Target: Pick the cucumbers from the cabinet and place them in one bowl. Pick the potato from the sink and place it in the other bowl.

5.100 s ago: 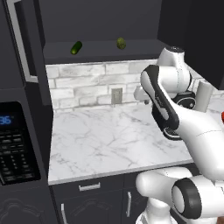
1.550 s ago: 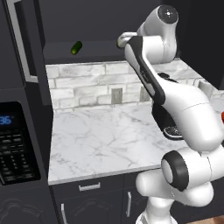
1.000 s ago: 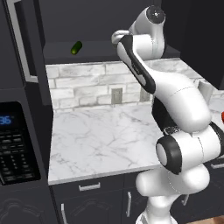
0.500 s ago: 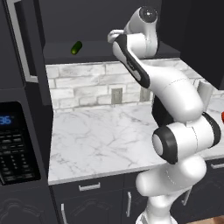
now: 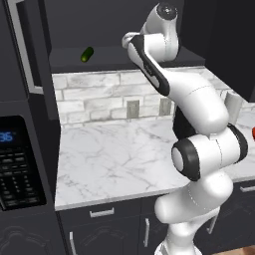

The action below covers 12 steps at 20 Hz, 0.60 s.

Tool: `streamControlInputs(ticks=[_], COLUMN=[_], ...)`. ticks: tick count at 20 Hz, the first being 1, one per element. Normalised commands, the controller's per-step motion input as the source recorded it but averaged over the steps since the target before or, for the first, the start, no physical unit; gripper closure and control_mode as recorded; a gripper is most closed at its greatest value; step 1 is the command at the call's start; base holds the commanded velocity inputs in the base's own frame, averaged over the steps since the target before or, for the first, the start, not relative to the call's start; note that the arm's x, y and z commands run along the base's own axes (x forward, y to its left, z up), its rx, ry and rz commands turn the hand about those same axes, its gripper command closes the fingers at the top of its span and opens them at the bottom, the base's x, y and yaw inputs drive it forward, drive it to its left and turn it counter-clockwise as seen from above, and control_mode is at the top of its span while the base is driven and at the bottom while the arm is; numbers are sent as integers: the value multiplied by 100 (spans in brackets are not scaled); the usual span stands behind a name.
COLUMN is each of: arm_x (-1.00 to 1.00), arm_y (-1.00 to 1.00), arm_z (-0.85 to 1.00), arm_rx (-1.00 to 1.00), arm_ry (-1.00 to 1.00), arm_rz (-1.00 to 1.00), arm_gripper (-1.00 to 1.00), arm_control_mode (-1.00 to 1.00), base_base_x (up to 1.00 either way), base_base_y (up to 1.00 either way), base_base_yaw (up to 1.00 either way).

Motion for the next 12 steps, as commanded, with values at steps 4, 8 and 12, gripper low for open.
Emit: streamControlInputs(ticks=[4,8,12], arm_x=[13,21,36], arm_y=[0,0,0], arm_z=[-31,-40,-3], arm_rx=[0,0,0], arm_ry=[0,-4,-1], arm_rz=[-1,0,0], arm_gripper=[-100,-100,-100], arm_control_mode=[-100,-100,-100], base_base_x=[0,0,0], base_base_y=[0,0,0], base_base_yaw=[0,0,0])
